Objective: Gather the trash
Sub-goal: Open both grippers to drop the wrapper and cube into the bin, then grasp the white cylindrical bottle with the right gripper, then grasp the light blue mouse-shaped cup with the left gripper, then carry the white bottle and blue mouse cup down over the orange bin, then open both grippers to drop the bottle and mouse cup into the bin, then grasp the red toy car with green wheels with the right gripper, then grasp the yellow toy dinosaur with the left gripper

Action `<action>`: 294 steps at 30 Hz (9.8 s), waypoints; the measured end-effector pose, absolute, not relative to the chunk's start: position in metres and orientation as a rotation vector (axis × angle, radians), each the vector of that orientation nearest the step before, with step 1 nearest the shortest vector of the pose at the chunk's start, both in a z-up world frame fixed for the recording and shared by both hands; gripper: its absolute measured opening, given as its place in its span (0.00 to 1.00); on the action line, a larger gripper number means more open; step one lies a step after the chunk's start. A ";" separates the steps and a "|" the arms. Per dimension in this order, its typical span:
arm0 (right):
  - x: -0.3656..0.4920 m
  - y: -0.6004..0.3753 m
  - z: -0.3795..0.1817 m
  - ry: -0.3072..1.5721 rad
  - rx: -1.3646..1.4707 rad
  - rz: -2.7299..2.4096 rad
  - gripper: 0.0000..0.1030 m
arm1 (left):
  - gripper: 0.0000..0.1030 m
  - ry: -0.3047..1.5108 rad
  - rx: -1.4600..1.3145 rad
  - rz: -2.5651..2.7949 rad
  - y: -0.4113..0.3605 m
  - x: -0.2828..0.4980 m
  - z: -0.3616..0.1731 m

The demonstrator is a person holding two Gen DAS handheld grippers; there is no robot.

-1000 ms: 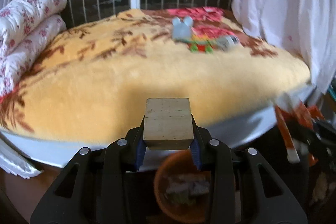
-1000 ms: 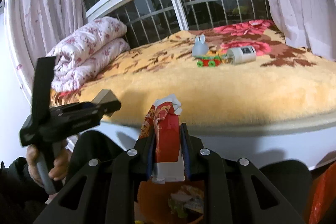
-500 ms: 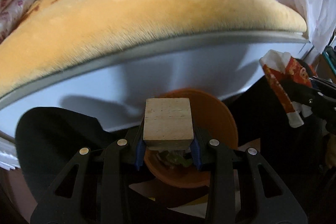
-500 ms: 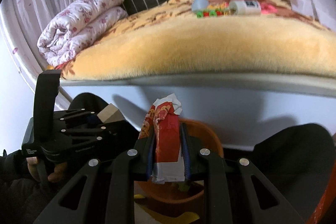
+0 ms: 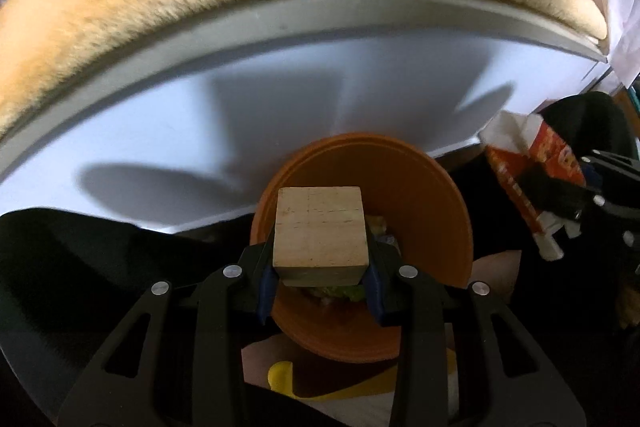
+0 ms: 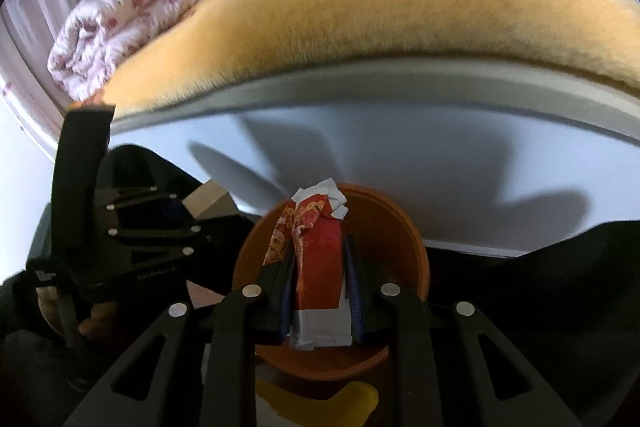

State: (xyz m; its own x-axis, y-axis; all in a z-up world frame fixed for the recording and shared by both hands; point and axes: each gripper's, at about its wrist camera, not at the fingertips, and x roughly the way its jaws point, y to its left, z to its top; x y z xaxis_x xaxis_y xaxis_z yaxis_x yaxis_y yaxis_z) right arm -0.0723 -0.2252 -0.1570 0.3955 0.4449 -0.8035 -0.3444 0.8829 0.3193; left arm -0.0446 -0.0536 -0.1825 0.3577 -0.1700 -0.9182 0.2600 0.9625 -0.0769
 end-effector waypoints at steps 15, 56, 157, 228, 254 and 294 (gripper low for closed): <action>-0.056 -0.275 -0.102 0.966 0.223 0.424 0.48 | 0.79 1.137 0.014 -0.269 -0.035 -0.041 -0.167; 0.225 -0.337 -0.071 0.972 0.760 0.063 0.47 | 0.79 0.865 -0.033 -0.342 -0.025 -0.050 -0.105; -0.109 -0.239 -0.077 0.817 0.141 0.506 0.46 | 0.58 0.851 0.082 -0.263 -0.052 -0.095 -0.089; 0.227 -0.208 -0.078 1.060 0.137 0.492 0.67 | 0.81 0.852 -0.127 -0.298 -0.014 -0.038 -0.094; 0.206 -0.207 -0.076 1.040 0.126 0.427 0.20 | 0.81 0.844 -0.168 -0.287 -0.008 -0.040 -0.083; -0.020 -0.407 -0.040 0.612 0.274 0.260 0.17 | 0.88 1.018 -0.501 0.067 -0.155 0.261 -0.067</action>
